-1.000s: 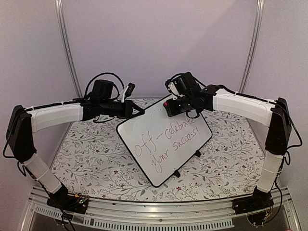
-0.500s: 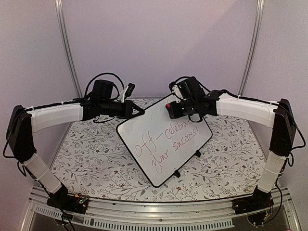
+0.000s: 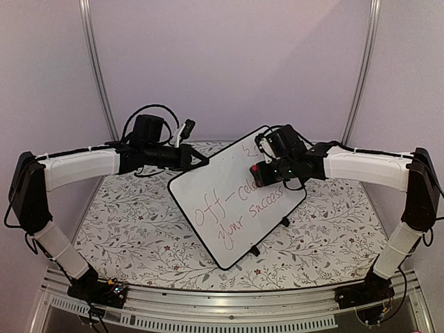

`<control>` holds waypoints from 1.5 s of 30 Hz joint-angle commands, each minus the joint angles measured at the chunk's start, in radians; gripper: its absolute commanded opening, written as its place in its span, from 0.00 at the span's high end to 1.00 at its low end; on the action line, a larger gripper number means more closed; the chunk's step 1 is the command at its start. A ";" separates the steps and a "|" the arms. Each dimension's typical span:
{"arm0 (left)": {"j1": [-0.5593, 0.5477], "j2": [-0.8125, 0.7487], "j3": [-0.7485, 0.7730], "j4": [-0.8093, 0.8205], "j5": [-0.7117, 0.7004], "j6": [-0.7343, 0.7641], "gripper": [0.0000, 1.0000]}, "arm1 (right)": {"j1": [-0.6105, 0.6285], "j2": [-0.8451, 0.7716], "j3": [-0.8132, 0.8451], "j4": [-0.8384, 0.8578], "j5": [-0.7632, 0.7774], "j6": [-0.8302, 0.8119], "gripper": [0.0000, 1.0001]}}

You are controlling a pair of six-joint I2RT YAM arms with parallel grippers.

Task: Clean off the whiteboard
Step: Erase the whiteboard on the whiteboard stand.

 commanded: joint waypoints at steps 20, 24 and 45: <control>-0.026 -0.014 0.000 0.023 0.025 0.066 1.00 | -0.009 0.126 0.236 -0.065 0.037 -0.043 0.89; -0.025 -0.014 0.000 0.023 0.028 0.065 1.00 | -0.016 0.161 0.298 -0.074 0.047 -0.061 0.89; -0.024 -0.011 0.000 0.023 0.027 0.066 1.00 | -0.031 0.120 0.213 -0.063 0.027 -0.050 0.89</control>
